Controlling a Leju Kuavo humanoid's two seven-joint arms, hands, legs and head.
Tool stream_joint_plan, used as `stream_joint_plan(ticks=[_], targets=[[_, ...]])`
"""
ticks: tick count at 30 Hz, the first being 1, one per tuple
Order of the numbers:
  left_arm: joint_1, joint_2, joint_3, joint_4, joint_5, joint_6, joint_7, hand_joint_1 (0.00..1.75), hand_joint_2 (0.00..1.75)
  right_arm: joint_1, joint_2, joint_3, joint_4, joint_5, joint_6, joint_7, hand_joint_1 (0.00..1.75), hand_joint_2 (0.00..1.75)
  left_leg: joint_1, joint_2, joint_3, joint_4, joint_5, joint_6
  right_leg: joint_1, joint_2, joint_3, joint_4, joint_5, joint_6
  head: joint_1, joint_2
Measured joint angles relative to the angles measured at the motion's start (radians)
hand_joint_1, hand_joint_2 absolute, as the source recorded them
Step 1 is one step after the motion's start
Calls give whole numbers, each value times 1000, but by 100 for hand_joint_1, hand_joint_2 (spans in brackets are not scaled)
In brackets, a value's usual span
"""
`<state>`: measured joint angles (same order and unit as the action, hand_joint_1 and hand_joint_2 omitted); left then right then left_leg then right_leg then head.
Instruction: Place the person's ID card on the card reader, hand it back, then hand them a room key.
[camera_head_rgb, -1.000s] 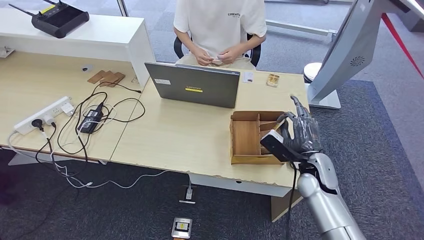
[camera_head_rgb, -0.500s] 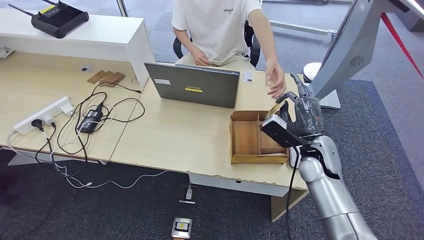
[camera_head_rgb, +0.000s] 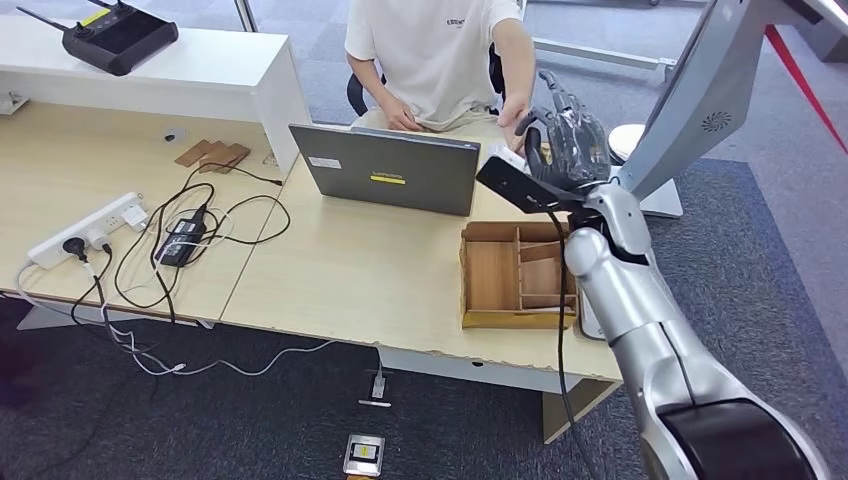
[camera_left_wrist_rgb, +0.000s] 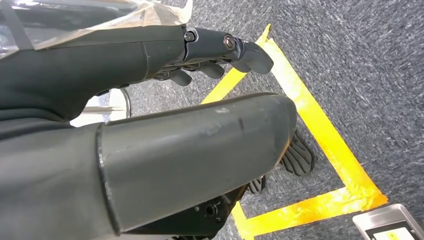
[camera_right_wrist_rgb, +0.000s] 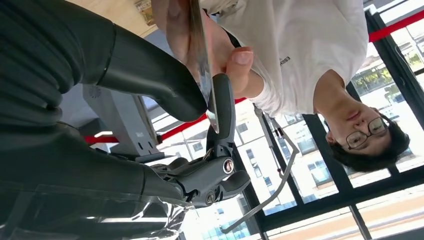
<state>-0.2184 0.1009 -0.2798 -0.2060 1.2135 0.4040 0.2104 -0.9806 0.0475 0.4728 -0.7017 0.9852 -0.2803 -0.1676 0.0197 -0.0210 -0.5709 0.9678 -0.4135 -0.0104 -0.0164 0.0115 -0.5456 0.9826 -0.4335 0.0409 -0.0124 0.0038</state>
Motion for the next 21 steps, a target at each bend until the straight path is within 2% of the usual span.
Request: stream_joint_plan(ticks=[4,12,16,21], targets=[[-12,0,-5,0,-9,5,23,0,0,-39,29,18,90,42,-7,31,175,175,0,0,0,0,0,0,0,0,0,0,0,0,0,0],[-21,0,-19,-2,-19,3,33,0,0,-39,58,43,196,62,-17,53,172,175,0,0,0,0,0,0,0,0,0,0,0,0,0,0],[-21,0,-22,-2,-18,-2,30,0,0,-39,64,48,227,61,-21,55,3,175,0,0,0,0,0,0,0,0,0,0,0,0,0,0],[-20,1,-25,-2,-12,-3,22,0,0,-43,68,49,251,48,-59,54,0,175,0,0,0,0,0,0,0,0,0,0,0,0,0,0]])
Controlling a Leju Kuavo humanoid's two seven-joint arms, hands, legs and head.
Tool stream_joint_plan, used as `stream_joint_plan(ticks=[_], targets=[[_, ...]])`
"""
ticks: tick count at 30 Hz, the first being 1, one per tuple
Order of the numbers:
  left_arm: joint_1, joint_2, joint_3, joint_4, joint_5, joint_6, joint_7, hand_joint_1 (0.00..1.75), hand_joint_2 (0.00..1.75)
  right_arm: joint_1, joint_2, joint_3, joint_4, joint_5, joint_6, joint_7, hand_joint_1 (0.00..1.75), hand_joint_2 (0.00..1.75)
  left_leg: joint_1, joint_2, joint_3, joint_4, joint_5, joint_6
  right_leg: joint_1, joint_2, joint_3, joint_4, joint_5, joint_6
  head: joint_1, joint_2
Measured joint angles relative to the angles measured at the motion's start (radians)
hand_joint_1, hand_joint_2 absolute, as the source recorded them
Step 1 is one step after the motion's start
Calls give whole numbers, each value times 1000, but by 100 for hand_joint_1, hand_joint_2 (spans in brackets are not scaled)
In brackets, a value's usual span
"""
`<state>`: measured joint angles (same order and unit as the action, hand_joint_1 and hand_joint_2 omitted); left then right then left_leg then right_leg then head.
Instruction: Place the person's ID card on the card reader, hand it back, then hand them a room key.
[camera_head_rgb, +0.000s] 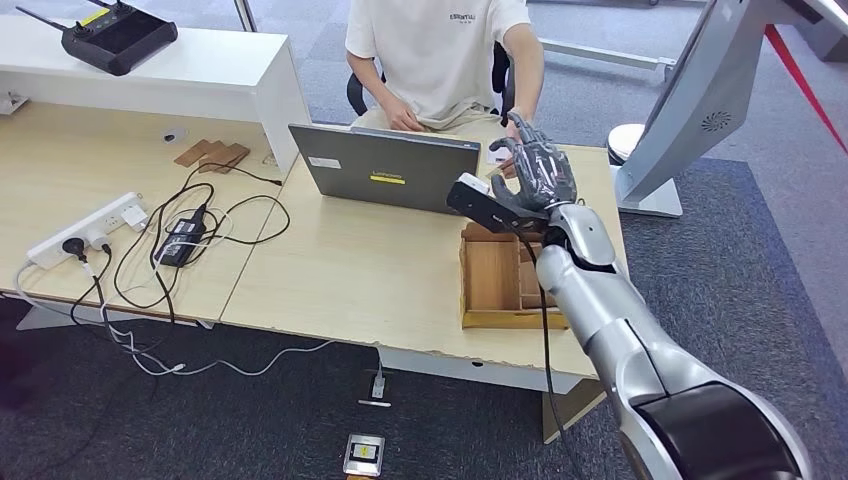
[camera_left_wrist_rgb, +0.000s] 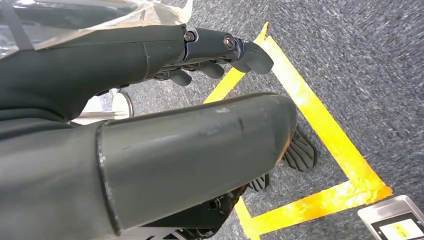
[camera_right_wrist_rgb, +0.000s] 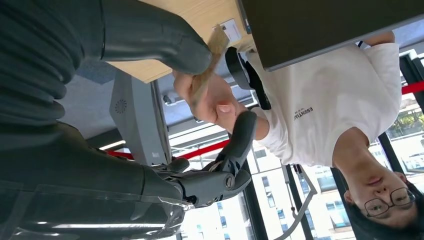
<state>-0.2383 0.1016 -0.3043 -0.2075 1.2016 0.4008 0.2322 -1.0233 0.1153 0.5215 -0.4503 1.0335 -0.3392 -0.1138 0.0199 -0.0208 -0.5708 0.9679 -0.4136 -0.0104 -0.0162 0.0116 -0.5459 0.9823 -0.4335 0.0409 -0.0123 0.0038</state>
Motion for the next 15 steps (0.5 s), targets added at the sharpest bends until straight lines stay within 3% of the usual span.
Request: stream_joint_plan(ticks=[6,15], targets=[[5,1,-2,0,15,-1,-18,0,0,-18,-5,-4,12,-45,-64,-26,0,175,0,0,0,0,0,0,0,0,0,0,0,0,0,0],[30,5,-1,0,39,-14,-63,0,0,-31,-44,-56,-37,-181,-244,-183,0,175,0,0,1,0,0,0,0,0,0,0,0,0,0,0]])
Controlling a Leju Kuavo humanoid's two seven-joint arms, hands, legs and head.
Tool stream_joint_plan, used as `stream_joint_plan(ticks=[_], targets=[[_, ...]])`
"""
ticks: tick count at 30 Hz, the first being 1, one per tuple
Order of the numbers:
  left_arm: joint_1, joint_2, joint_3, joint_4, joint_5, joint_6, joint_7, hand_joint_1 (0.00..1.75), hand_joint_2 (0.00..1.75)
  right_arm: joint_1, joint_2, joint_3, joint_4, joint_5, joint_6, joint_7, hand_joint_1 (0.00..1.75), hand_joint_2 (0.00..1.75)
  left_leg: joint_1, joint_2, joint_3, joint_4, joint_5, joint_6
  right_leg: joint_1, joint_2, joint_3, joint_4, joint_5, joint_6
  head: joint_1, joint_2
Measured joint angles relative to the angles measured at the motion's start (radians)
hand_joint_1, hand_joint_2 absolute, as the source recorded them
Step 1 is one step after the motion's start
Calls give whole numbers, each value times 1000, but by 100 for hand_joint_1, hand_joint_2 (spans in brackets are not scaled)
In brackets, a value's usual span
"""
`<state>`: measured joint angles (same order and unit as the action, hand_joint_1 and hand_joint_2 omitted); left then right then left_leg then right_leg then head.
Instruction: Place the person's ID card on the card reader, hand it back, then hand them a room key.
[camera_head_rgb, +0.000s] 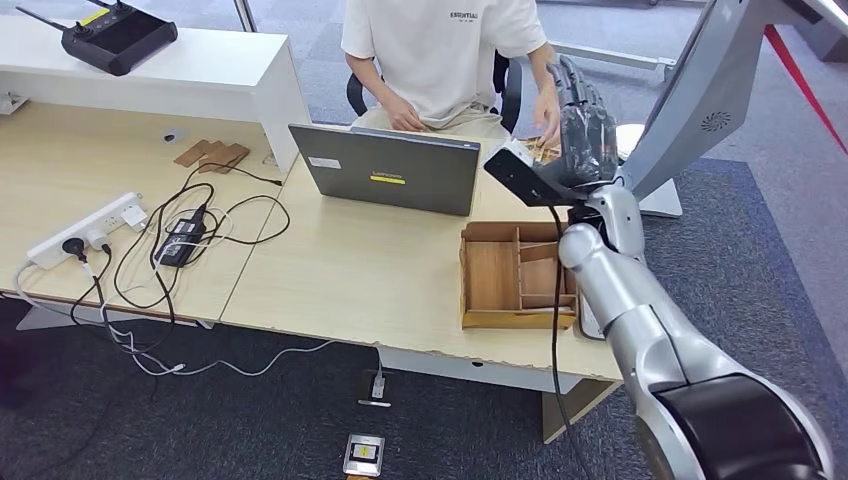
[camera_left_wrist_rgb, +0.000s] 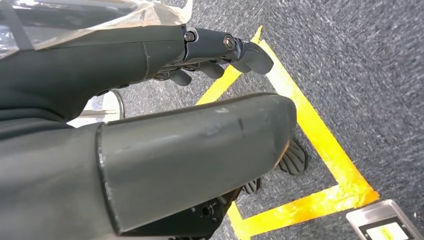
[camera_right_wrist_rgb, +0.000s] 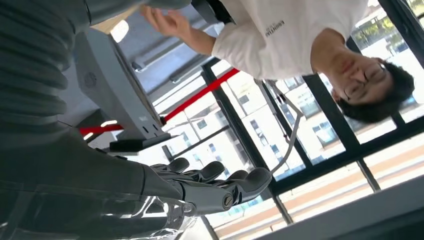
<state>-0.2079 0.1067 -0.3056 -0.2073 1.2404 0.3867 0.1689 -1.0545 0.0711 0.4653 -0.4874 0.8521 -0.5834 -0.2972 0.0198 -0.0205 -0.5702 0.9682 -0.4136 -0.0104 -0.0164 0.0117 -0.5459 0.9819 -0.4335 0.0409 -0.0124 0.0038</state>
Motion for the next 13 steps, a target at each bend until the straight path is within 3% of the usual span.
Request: stream_joint_plan(ticks=[3,6,10,13], targets=[[10,1,0,0,9,-2,-15,0,0,28,-24,-20,-57,5,-65,-47,0,175,0,0,0,0,0,0,0,0,0,0,0,0,0,0],[23,3,0,0,12,-4,-30,0,0,83,-50,-62,-149,119,-85,-107,0,175,0,0,1,0,0,0,0,0,0,0,0,0,0,0],[40,6,0,0,15,-14,-44,0,0,171,-72,-178,-300,305,-87,-240,0,175,0,0,1,0,0,0,0,0,0,0,0,0,0,0],[55,9,0,0,23,-25,-56,0,0,201,-84,-278,-377,355,-87,-316,0,175,0,0,1,0,0,0,0,0,0,-1,0,0,0,0]])
